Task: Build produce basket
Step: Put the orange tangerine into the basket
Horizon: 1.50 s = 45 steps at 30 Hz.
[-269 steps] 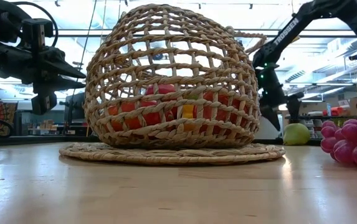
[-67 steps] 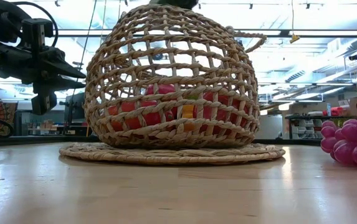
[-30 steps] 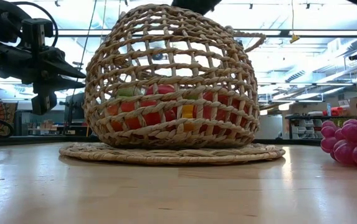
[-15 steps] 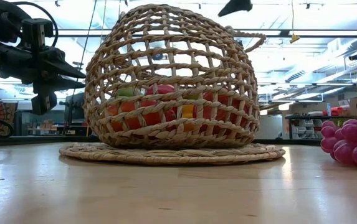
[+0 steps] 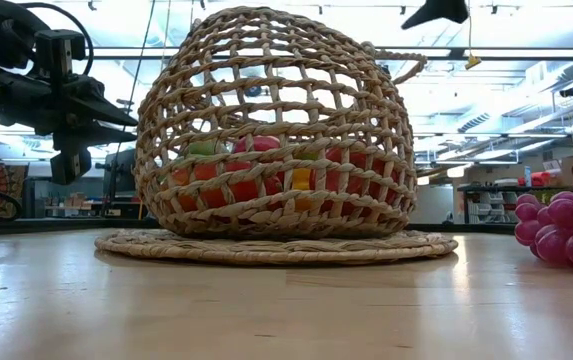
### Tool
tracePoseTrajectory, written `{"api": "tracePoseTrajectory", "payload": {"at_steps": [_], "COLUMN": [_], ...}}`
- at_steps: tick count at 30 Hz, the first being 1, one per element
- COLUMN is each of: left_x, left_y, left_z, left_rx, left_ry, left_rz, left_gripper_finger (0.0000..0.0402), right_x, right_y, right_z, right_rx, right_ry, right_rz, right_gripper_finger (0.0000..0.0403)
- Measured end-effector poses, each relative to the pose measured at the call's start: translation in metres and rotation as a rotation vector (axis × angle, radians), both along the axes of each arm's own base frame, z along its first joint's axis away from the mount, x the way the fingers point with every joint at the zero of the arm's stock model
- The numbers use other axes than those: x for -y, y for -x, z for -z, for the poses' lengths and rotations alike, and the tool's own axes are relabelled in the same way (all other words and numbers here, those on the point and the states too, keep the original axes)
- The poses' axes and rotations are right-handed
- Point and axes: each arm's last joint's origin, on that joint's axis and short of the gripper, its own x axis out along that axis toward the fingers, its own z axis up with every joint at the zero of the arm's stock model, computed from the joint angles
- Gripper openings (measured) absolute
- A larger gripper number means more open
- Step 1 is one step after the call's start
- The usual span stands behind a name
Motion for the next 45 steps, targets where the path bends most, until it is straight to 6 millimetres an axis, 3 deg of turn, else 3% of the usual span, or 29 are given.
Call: {"api": "tracePoseTrajectory", "payload": {"at_steps": [7, 17, 24, 26, 30, 34, 38, 45], "left_x": [0.000, 0.000, 0.000, 0.000, -0.001, -0.005, -0.005, 0.000], "left_y": [0.000, 0.000, 0.000, -0.001, -0.002, -0.001, -0.001, -0.002], "left_z": [0.000, 0.000, 0.000, -0.003, -0.013, -0.016, -0.016, -0.028], "left_rx": [0.000, 0.000, 0.006, 0.047, 0.197, 0.253, 0.272, 0.306], "left_ry": [0.000, 0.000, 0.008, 0.105, 0.536, 0.583, 0.646, 0.802], "left_rz": [0.000, 0.000, -0.002, -0.019, -0.093, -0.178, -0.190, 0.008], "left_gripper_finger": [0.0091, 0.0085, 0.0090, 0.0091, 0.0091, 0.0090, 0.0090, 0.0087], "right_x": [-0.029, -0.045, -0.057, -0.061, -0.070, -0.084, -0.092, -0.095], "right_y": [0.017, 0.049, 0.043, 0.038, 0.024, 0.018, 0.017, 0.016], "right_z": [0.017, 0.015, 0.024, 0.032, 0.051, 0.064, 0.074, 0.068], "right_rx": [0.166, 0.373, 0.445, 0.449, 0.505, 0.547, 0.520, 0.576], "right_ry": [-0.061, -0.025, 0.076, 0.109, 0.013, -0.080, -0.080, 0.030], "right_rz": [-0.011, -0.116, -0.296, -0.342, -0.396, -0.479, -0.419, -0.293], "right_gripper_finger": [0.0348, 0.0348, 0.0348, 0.0348, 0.0348, 0.0348, 0.0348, 0.0348]}}
